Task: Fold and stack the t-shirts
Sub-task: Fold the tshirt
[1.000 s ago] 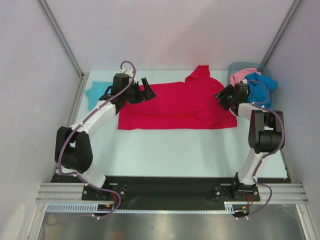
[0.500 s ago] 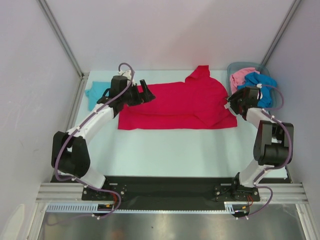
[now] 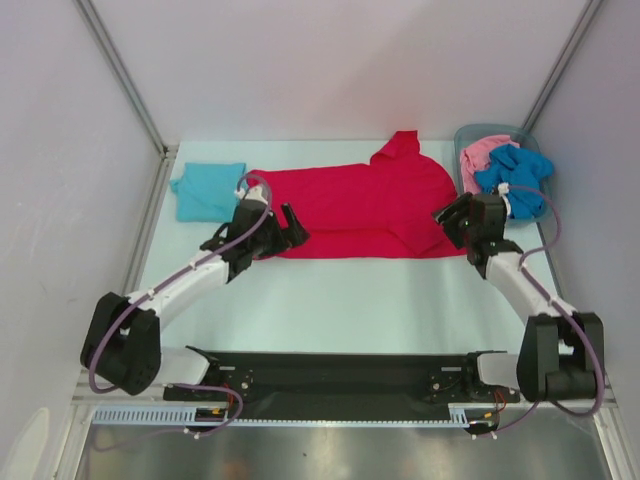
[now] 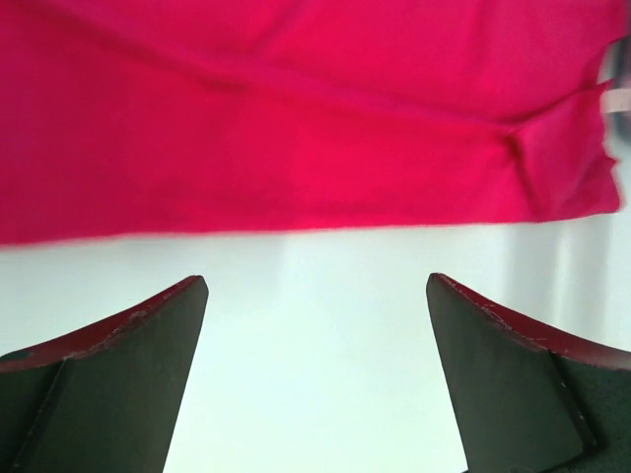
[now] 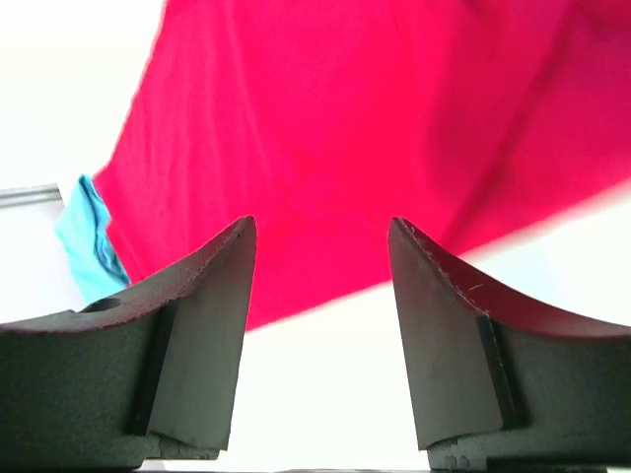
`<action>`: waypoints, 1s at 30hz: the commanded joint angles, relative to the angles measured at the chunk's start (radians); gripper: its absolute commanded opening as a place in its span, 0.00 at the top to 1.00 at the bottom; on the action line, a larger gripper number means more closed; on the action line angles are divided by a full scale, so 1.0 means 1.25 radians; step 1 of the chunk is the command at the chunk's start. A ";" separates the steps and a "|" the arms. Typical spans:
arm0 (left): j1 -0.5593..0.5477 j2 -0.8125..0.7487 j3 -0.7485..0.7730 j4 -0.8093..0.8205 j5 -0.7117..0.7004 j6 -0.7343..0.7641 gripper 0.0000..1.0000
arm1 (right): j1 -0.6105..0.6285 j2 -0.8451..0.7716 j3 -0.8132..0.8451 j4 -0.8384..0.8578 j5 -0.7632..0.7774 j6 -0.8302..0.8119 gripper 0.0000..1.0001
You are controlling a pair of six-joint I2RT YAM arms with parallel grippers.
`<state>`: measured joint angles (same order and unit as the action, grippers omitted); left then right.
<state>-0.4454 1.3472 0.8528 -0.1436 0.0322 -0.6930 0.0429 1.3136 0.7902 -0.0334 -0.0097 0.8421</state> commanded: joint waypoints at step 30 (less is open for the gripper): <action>0.034 0.066 -0.243 0.338 -0.115 -0.189 0.00 | -0.040 -0.119 -0.322 0.095 0.082 0.135 0.38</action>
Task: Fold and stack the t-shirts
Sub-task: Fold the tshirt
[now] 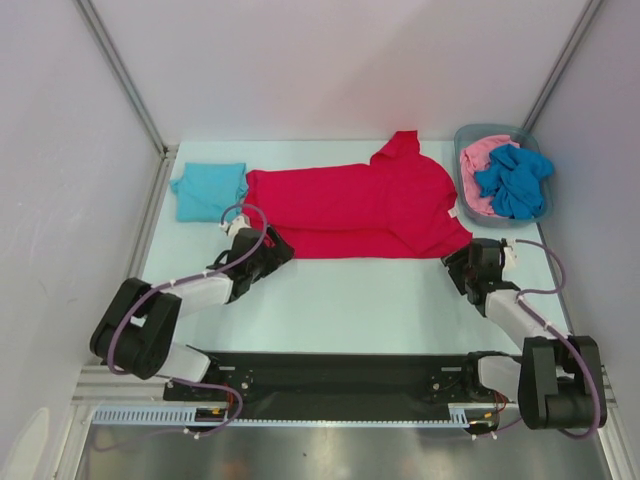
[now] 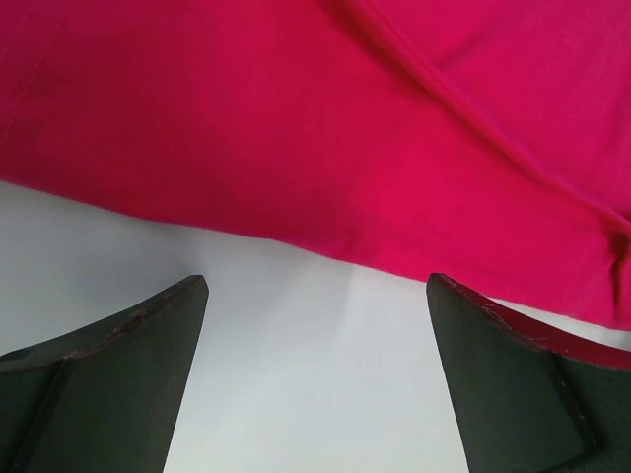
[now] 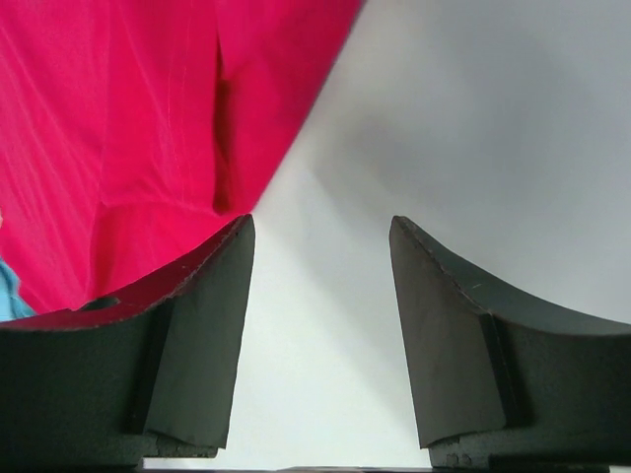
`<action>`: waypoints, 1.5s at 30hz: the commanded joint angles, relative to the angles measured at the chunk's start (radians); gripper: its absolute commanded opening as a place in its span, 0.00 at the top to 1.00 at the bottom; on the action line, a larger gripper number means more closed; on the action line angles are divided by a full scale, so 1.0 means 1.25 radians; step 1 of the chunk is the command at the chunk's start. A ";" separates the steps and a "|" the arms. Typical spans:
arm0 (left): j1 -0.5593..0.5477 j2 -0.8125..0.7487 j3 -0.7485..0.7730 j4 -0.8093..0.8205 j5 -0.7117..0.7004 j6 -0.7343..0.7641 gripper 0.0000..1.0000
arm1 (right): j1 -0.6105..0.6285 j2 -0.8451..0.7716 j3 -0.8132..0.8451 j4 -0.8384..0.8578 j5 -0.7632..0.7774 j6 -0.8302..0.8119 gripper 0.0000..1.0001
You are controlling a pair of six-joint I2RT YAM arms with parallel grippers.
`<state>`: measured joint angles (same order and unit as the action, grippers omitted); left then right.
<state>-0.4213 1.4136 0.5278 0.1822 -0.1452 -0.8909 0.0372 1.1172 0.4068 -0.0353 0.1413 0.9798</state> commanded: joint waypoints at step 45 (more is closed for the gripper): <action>0.099 0.186 0.033 0.150 0.200 -0.108 0.57 | -0.079 0.287 0.025 0.345 -0.085 0.125 0.94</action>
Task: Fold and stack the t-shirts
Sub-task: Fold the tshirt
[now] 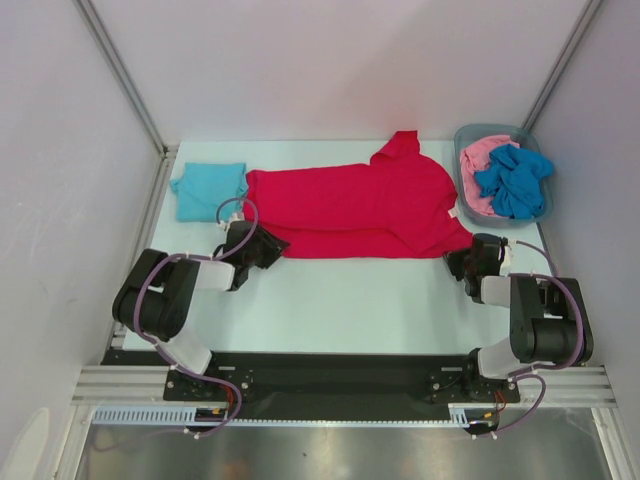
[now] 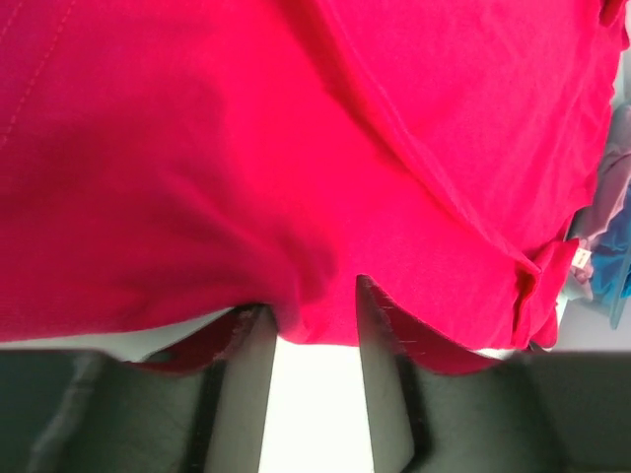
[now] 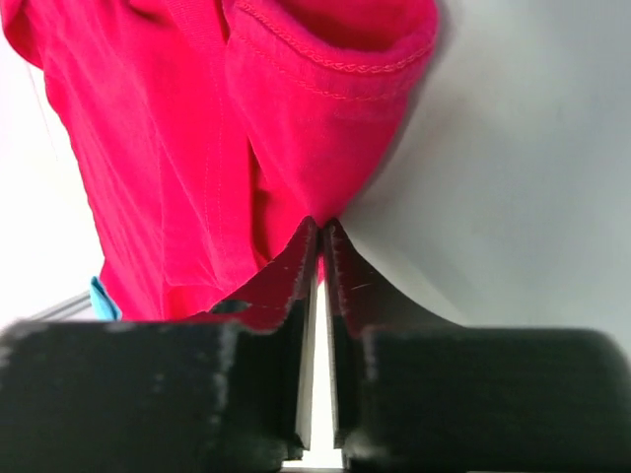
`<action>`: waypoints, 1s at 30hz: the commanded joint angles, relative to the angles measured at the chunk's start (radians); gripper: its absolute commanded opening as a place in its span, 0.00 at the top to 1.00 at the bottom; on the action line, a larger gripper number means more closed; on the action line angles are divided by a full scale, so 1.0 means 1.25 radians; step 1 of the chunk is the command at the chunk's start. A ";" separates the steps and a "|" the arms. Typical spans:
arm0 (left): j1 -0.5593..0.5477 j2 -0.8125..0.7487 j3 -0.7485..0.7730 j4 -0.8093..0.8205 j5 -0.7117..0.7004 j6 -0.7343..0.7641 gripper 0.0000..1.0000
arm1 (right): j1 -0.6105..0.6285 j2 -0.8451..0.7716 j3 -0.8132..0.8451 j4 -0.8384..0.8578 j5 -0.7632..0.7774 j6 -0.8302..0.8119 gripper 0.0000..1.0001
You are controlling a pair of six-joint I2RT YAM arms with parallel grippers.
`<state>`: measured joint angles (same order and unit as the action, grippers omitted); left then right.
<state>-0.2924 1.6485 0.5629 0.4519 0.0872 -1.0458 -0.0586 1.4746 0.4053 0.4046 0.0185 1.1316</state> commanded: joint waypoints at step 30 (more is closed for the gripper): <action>-0.099 -0.318 -0.126 -0.305 -0.055 0.035 0.93 | 0.090 -0.308 -0.042 -0.257 0.113 0.009 1.00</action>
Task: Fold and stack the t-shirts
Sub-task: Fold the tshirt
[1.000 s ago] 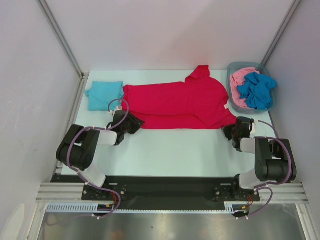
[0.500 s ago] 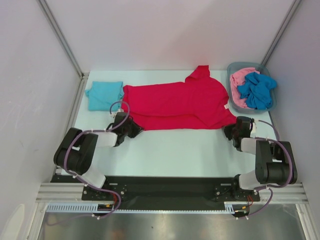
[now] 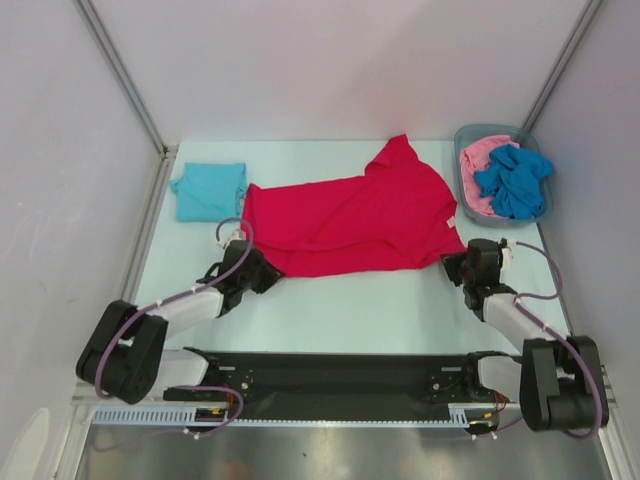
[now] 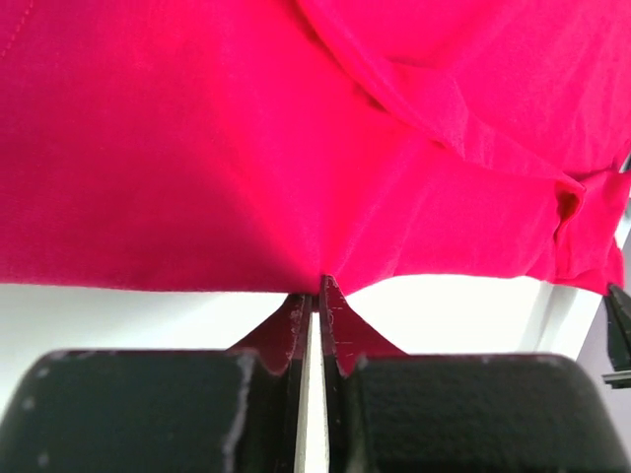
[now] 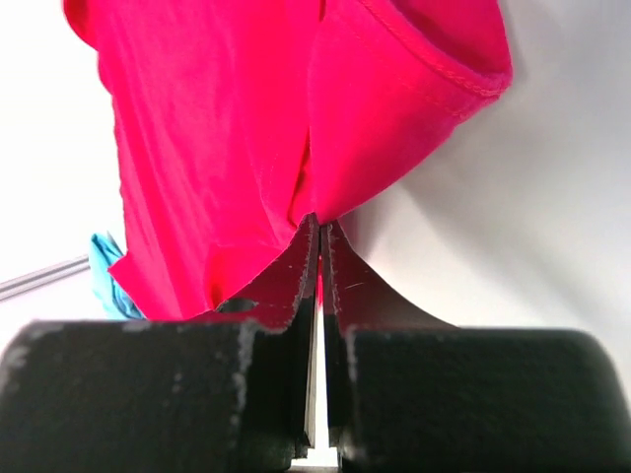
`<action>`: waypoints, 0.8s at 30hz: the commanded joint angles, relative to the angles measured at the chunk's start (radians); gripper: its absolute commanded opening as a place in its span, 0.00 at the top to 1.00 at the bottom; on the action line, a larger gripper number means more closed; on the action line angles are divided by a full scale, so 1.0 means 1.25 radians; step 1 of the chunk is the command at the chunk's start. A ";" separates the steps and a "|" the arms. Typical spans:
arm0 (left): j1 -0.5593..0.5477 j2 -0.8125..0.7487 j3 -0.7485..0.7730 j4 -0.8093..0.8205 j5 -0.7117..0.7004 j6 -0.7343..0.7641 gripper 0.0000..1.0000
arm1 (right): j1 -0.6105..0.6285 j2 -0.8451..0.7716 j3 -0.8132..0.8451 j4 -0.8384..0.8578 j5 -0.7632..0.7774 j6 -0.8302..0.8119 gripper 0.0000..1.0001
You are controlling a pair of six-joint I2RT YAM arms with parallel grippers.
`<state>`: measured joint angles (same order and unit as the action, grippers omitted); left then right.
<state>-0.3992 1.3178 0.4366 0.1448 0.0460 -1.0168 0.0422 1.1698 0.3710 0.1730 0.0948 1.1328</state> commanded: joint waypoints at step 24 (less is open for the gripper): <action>-0.019 -0.313 -0.148 -0.250 -0.060 -0.017 0.44 | 0.018 -0.300 -0.088 -0.310 0.074 0.013 0.77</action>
<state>-0.4187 0.9180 0.2596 -0.1623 -0.0212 -1.0397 0.0601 0.7860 0.2504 -0.2008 0.1539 1.1519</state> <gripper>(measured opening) 0.526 0.199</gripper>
